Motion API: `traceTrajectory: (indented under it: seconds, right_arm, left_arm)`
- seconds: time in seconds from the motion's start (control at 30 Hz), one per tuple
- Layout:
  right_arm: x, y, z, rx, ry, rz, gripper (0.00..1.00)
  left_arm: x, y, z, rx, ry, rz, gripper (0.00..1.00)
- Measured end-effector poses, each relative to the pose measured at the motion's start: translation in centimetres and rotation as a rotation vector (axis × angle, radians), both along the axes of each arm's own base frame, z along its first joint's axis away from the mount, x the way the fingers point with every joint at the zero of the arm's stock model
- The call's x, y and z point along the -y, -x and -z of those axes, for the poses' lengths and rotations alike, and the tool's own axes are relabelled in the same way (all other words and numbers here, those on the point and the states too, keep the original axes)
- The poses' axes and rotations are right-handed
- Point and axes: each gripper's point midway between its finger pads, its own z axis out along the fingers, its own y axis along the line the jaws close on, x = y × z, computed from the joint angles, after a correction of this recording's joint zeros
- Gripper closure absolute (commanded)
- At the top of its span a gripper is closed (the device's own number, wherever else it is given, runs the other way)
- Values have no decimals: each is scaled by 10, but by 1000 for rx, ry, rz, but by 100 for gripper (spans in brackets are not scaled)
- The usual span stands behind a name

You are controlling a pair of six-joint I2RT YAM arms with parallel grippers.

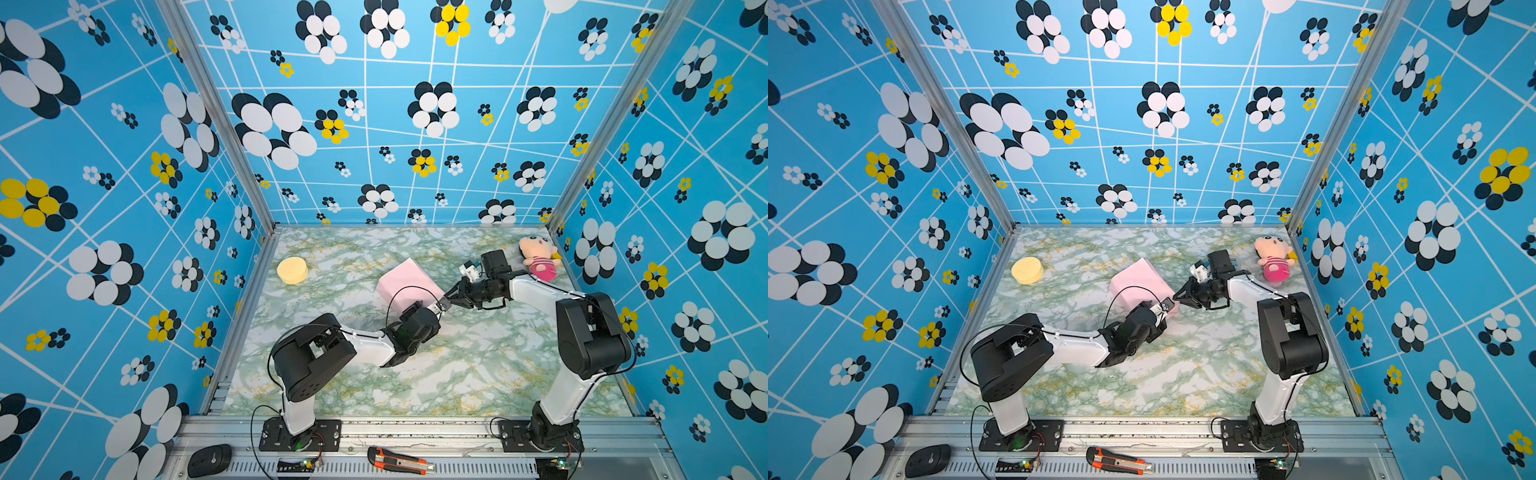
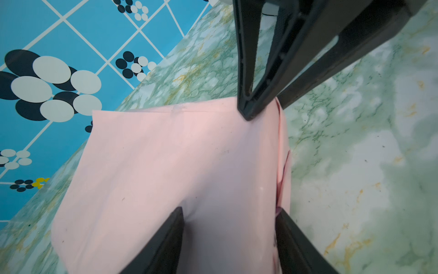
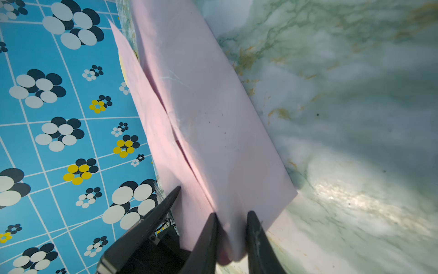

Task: Wrap the gift box in paper

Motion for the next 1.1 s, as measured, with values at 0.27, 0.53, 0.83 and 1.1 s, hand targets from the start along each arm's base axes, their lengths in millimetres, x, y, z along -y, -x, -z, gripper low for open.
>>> traceTrajectory:
  seconds: [0.27,0.53,0.83,1.1]
  right_arm:
    - [0,17,1,-24,-13,28,57]
    - [19,34,-21,153,16,115,56]
    - [-8,64,15,42,-32,214,91]
    - [-27,56,49,-42,-83,321,97]
  left_arm:
    - [-9,3,1,1,27,-20,38]
    - [-10,4,-1,-9,111,-6,38]
    - [-9,3,-2,-27,160,-4,39]
    - [-9,3,-3,-28,166,-3,38]
